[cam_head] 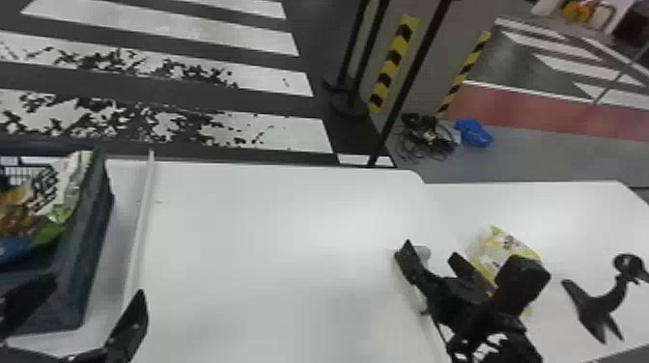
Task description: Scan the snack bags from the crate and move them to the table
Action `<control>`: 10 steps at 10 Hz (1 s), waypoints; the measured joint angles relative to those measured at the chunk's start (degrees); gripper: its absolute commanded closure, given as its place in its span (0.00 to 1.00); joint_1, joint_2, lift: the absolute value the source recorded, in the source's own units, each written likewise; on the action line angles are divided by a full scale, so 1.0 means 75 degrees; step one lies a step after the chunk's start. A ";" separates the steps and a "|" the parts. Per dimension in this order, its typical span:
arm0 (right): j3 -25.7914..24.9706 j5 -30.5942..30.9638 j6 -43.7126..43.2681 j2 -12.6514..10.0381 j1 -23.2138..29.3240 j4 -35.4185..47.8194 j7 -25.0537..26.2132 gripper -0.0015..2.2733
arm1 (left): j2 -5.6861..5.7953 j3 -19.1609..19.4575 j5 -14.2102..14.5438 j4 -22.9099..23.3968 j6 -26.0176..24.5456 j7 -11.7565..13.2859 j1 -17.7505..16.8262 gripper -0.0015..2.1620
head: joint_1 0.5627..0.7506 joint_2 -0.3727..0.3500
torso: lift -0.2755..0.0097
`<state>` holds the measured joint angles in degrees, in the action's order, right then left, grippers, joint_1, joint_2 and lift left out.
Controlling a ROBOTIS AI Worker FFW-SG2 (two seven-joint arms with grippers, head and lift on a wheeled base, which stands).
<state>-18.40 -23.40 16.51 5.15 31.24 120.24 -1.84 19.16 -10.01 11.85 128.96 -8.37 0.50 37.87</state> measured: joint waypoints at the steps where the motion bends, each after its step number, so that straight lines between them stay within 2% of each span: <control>1: 0.0192 0.0120 -0.0251 -0.0100 0.0275 0.0161 -0.0071 0.03 | -0.0005 -0.0025 -0.0037 -0.0004 -0.0003 -0.0044 -0.0010 0.02 | 0.70 0.06 | 0.63; 5: 0.1248 0.1163 -0.2209 -0.0128 0.1391 0.0430 0.0093 0.03 | -0.0070 -0.0035 -0.0034 0.0054 -0.0012 -0.0211 0.0133 0.02 | 0.70 0.15 | 0.63; 10: 0.2629 0.2119 -0.3653 -0.0136 0.1936 0.0316 0.0718 0.03 | -0.0151 -0.0026 -0.0117 0.0344 0.0041 -0.0258 0.0595 0.02 | 0.70 0.29 | 0.63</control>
<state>1.32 -7.51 -10.88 4.13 45.76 122.61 3.55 18.03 -10.21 10.98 131.54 -8.06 -1.44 42.33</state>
